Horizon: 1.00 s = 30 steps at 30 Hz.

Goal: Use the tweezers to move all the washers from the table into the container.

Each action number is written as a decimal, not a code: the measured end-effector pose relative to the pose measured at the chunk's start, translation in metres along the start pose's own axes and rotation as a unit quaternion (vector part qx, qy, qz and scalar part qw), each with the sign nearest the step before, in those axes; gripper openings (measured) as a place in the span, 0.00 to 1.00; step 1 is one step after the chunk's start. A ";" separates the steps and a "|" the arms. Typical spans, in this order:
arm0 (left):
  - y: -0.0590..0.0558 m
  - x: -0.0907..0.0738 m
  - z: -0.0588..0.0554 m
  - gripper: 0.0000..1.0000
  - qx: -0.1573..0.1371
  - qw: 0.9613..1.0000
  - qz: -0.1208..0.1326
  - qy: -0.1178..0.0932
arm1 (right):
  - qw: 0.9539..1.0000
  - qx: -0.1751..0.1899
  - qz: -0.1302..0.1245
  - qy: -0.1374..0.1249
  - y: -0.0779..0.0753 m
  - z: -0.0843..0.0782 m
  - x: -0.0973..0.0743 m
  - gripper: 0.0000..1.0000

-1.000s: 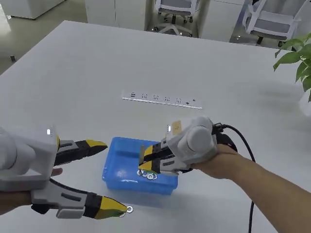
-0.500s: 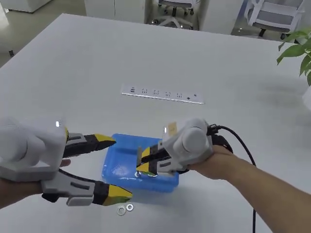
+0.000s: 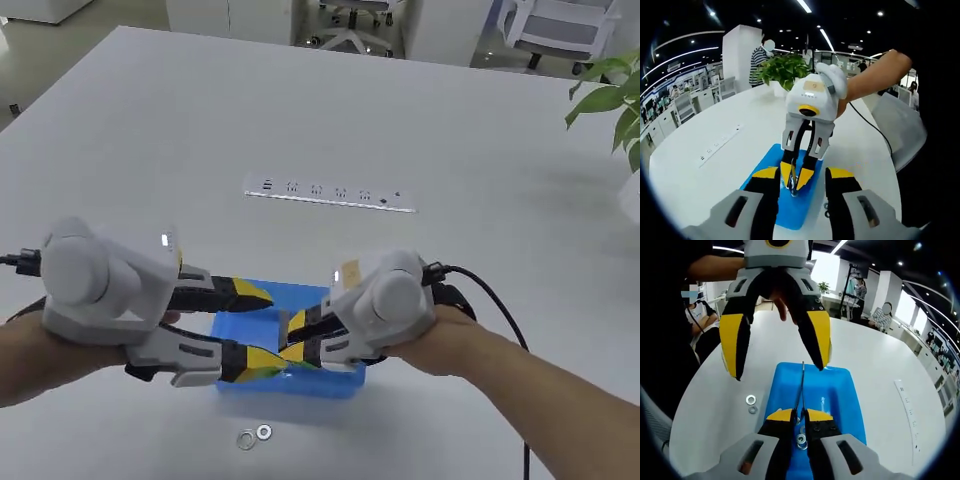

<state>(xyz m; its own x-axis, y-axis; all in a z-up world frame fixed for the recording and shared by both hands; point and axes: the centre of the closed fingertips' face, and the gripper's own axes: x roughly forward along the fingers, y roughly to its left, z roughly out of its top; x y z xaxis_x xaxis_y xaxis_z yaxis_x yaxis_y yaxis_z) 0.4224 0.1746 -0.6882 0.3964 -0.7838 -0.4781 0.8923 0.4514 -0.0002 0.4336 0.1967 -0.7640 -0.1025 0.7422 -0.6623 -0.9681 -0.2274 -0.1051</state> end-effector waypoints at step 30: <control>0.003 0.011 0.001 0.06 0.050 0.999 -0.011 0.010 | 1.000 -0.023 0.002 0.016 0.004 0.000 0.001 0.11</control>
<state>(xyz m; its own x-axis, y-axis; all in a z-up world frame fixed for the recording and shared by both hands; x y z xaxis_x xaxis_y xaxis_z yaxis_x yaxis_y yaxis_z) 0.4298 0.1667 -0.6928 0.3721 -0.7841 -0.4967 0.9186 0.3879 0.0758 0.4299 0.1964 -0.7650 -0.0989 0.7212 -0.6857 -0.9563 -0.2595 -0.1350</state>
